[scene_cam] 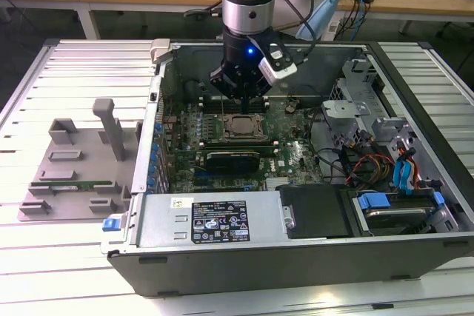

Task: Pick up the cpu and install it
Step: 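Install the first cpu locking lever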

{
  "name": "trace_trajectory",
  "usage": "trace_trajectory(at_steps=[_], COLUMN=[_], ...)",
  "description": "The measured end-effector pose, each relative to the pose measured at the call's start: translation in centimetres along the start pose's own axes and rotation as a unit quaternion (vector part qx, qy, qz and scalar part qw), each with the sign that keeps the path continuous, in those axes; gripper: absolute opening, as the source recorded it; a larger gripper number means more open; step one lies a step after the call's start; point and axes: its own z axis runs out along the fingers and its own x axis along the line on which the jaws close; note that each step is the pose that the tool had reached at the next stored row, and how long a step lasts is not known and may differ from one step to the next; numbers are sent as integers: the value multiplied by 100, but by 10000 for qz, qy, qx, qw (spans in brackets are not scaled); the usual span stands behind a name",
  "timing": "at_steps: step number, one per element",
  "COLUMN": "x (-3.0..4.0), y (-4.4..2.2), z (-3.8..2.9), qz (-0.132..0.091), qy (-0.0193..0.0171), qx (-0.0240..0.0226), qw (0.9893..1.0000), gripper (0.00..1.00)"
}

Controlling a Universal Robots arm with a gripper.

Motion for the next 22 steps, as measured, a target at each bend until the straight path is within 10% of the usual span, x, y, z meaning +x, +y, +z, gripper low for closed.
trace_trajectory(at_steps=[9, 12, 19, 22], x=[19, 271, 541, 541], y=[0, 11, 23, 21], z=[-62, -74, -86, -85], qz=[0, 0, 0, 13], qy=[0, 0, 0, -13], qx=[2, 2, 1, -276], qw=[10000, 10000, 10000, 9996], gripper=[11, 11, 11, 11])
